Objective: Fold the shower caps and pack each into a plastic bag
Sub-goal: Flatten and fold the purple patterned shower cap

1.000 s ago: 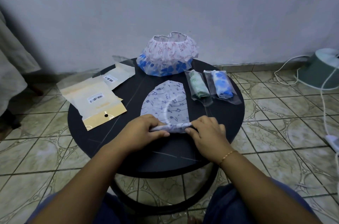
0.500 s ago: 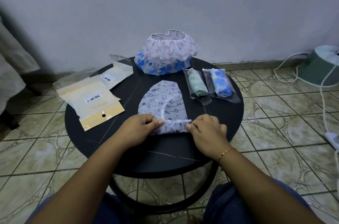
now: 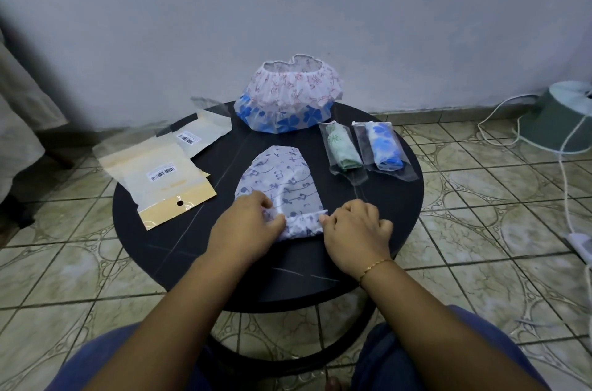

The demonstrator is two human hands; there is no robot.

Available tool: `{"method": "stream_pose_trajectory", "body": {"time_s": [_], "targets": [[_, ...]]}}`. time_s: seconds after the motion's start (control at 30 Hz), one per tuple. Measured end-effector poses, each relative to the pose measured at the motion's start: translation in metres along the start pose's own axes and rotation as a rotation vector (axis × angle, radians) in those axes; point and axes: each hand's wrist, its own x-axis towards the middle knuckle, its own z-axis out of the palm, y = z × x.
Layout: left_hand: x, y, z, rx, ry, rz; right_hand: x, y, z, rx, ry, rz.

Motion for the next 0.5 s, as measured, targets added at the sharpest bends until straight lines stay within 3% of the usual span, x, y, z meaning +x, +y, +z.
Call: {"method": "stream_pose_trajectory", "body": {"time_s": [0.07, 0.13, 0.2, 0.27, 0.37, 0.43, 0.5], "targets": [[-0.001, -0.002, 0.002, 0.116, 0.073, 0.127, 0.002, 0.001, 0.000, -0.014, 0.001, 0.010], [0.002, -0.003, 0.006, 0.156, 0.121, 0.376, 0.004, 0.003, 0.000, -0.056, 0.006, 0.017], [0.006, -0.001, 0.009, 0.183, -0.044, 0.496, 0.006, 0.007, 0.000, -0.053, 0.038, 0.015], [0.009, -0.003, 0.013, 0.259, -0.276, 0.453, 0.007, 0.012, 0.001, 0.008, 0.118, -0.035], [0.013, -0.007, 0.016, 0.347, -0.386, 0.433, 0.004, 0.013, 0.002, 0.006, 0.292, -0.358], [0.015, -0.008, 0.015, 0.401, -0.408, 0.408, 0.001, 0.016, 0.001, -0.031, 0.215, -0.550], [0.018, -0.010, 0.014, 0.450, -0.405, 0.358, -0.001, 0.018, 0.003, -0.056, 0.073, -0.631]]}}
